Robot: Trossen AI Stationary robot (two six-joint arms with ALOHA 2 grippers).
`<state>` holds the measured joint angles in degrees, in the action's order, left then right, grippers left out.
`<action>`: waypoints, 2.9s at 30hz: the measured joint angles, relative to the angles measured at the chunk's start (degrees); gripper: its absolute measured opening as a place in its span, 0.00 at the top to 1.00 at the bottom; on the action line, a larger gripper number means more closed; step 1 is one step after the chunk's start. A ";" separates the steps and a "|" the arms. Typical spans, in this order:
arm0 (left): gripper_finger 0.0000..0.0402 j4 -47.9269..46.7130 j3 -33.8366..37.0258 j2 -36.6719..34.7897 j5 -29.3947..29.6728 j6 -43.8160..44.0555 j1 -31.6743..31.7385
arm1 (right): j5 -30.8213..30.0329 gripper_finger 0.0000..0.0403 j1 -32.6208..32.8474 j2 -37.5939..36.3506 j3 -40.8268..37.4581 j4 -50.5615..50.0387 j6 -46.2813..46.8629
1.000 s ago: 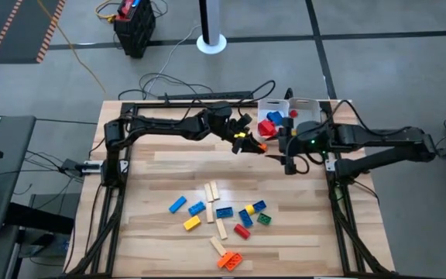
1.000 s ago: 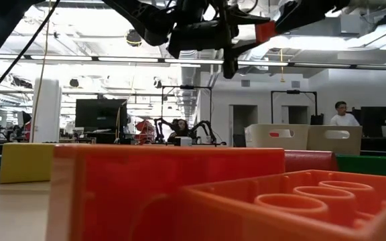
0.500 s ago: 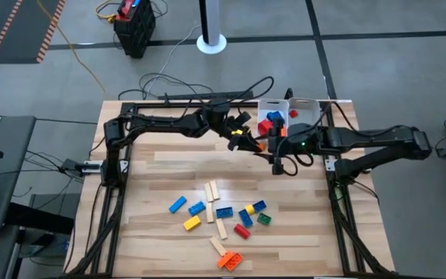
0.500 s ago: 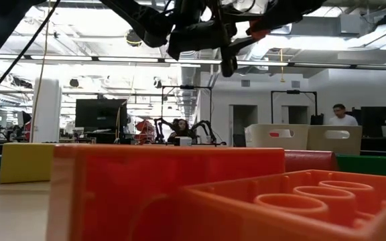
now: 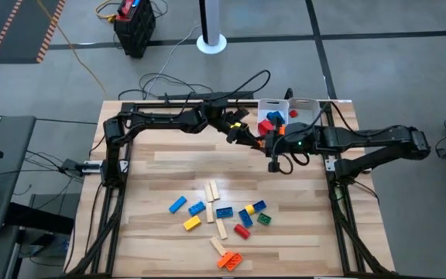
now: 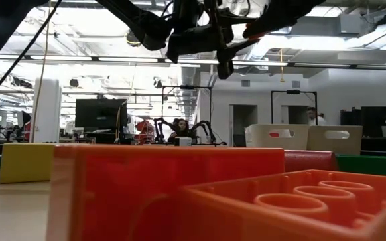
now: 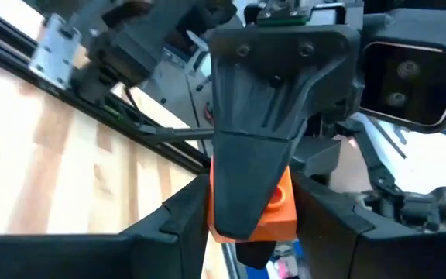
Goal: Sort blocks by size
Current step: Put the small orange game piece into the gray bin, then put the large blue wooden block into the white bin
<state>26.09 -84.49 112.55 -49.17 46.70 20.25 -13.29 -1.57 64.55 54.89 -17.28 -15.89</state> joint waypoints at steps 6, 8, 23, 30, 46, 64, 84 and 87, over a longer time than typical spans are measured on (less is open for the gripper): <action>0.45 0.04 0.00 0.00 0.29 -0.78 2.45 | -0.05 0.70 -2.16 -0.04 0.04 -2.69 6.70; 0.41 -1.06 0.00 0.00 0.26 -1.51 3.43 | -0.53 0.70 -2.85 -0.34 0.04 -4.89 9.15; 0.37 -26.52 -0.02 -0.07 16.07 -13.55 3.12 | -5.08 0.70 -21.11 2.72 0.07 -38.59 39.62; 0.37 -44.07 -0.02 -4.35 31.12 -25.20 -1.79 | -5.03 0.69 -33.44 5.27 0.07 -40.61 36.26; 0.37 -66.48 -0.04 -14.13 36.03 -28.08 -8.25 | -3.17 0.40 -41.89 8.33 0.04 -40.24 27.03; 0.37 -86.73 9.33 -14.53 35.29 -20.54 -22.50 | 0.36 0.38 -25.42 -4.59 0.04 -35.62 24.47; 0.37 -72.05 32.22 -24.73 45.14 10.96 -34.90 | -0.06 0.38 -19.95 -9.01 0.04 -31.10 25.94; 0.37 -69.81 32.22 -24.46 46.89 13.51 -36.63 | -0.07 0.38 -19.95 -9.01 0.04 -30.93 25.91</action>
<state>-43.72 -52.27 88.09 -2.28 60.21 -16.38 -13.36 -21.52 55.55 54.94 -48.21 10.02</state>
